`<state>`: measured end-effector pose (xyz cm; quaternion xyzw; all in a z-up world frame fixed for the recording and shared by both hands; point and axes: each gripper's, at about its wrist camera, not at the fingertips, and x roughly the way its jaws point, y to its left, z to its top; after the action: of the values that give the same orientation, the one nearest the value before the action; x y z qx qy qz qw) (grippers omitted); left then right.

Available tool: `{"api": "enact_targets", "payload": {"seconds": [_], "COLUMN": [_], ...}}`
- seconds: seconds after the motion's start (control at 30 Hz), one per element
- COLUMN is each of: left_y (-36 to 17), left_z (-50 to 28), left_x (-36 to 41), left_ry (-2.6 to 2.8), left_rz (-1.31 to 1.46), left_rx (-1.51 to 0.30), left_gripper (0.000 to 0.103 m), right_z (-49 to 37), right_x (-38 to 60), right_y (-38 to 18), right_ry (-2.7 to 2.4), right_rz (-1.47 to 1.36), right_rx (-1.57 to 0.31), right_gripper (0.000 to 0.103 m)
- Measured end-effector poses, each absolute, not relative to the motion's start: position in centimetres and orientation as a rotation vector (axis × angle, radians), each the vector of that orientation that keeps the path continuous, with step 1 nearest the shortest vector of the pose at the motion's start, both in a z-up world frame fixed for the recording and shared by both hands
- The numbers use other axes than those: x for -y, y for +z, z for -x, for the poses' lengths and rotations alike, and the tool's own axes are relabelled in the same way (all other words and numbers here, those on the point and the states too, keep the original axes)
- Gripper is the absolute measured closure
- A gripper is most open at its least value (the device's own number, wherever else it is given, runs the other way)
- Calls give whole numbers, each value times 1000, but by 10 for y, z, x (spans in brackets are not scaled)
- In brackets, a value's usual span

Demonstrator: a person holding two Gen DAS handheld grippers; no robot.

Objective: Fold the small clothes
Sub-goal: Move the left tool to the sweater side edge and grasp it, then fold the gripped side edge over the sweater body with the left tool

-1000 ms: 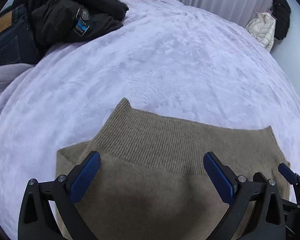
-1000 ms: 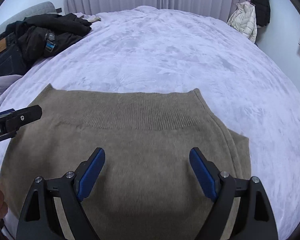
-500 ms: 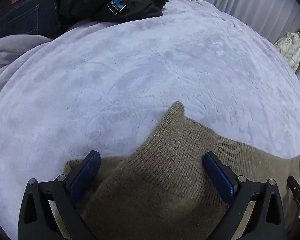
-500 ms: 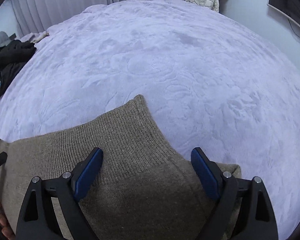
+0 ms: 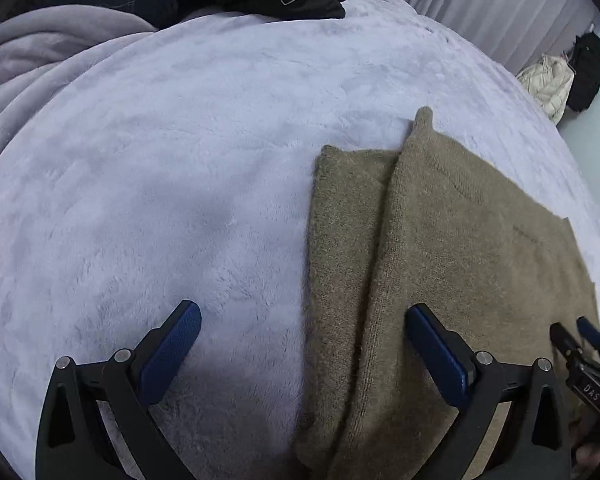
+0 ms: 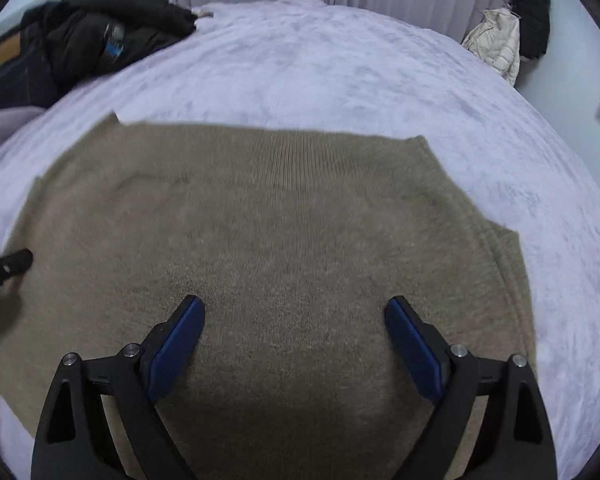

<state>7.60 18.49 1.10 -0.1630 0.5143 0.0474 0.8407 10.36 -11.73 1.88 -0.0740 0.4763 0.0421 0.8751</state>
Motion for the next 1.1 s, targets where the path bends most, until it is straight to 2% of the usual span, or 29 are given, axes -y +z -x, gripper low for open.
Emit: {"api": "enact_targets", "payload": {"seconds": [0.1, 0.2, 0.33, 0.47, 0.53, 0.57, 0.6, 0.63, 0.87, 1.0, 1.1], "left_y": [24, 13, 3, 4, 4, 8, 9, 10, 12, 19, 11], "left_z": [-64, -66, -79, -89, -88, -83, -80, -79, -81, -80, -77], "left_x": [-183, -168, -146, -128, -130, -137, -145, -152, -153, -151, -152], "left_ry": [-38, -206, -284, -312, -277, -279, -279, -289, -275, -264, -249], "left_rz": [408, 433, 421, 365, 339, 360, 395, 428, 446, 441, 432], "left_rx": [-1067, -1123, -1153, -1180, -1171, -1159, -1149, -1145, -1142, -1132, -1146], "left_gripper": [0, 0, 0, 1, 29, 36, 52, 62, 71, 72, 72], "right_z": [-88, -62, -50, -48, -51, -51, -52, -53, -77, -137, -187], "right_x": [132, 147, 153, 150, 151, 152, 152, 152, 132, 103, 104], "right_y": [36, 50, 32, 26, 26, 26, 27, 29, 56, 37, 28], "right_ry": [23, 15, 31, 20, 23, 26, 29, 30, 78, 59, -23], "right_rz": [117, 115, 98, 124, 121, 120, 121, 122, 134, 231, 196], "right_rx": [-986, -915, -971, -928, -936, -940, -946, -956, -952, -1073, -1121], "right_gripper": [8, 8, 8, 6, 5, 5, 5, 5, 5, 5, 5]}}
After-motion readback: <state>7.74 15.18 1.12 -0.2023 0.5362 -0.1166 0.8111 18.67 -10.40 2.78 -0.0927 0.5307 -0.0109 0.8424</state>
